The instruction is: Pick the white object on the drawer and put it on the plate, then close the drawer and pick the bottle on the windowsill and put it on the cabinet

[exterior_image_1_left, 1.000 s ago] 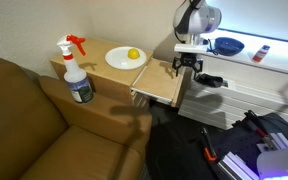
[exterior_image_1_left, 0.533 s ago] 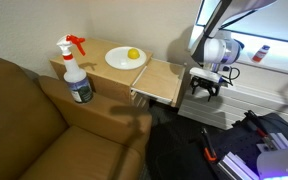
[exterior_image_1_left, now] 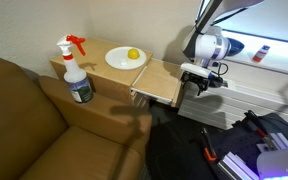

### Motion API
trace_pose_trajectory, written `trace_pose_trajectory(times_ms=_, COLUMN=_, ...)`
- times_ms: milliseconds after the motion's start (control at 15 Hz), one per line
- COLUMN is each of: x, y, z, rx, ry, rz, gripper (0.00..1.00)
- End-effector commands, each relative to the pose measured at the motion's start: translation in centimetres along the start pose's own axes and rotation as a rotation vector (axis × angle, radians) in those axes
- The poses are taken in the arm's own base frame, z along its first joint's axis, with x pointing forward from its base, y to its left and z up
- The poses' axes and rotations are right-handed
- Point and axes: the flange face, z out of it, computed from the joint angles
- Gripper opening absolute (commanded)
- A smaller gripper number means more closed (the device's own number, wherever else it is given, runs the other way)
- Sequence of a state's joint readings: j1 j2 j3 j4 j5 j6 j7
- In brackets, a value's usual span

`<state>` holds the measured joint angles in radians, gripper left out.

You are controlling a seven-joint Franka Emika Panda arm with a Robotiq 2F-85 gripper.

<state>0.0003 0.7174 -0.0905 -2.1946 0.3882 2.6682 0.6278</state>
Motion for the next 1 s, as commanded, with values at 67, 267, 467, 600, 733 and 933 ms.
trace_pose_trajectory(times_ms=67, x=-1.0, y=-4.0, z=0.9, rx=0.014, ry=-0.047, rz=-0.042, gripper=1.0)
trace_pose_trajectory(times_ms=267, x=-1.6, y=-6.6, z=1.1, rx=0.026, ry=-0.056, rz=-0.076, gripper=1.0)
trace_pose_trajectory(times_ms=467, x=-2.3, y=-10.2, z=0.7, rx=0.045, ry=-0.017, rz=-0.121, gripper=1.0)
trace_pose_trajectory(times_ms=600, x=-3.3, y=-13.2, z=0.1, rx=0.048, ry=0.023, rz=-0.161, gripper=1.0)
trace_pose_trajectory(times_ms=733, x=-4.7, y=-16.2, z=-0.8, rx=0.056, ry=0.065, rz=-0.217, gripper=1.0)
trace_pose_trajectory(times_ms=933, x=-7.2, y=-19.8, z=-2.0, rx=0.025, ry=0.098, rz=-0.272, gripper=1.0)
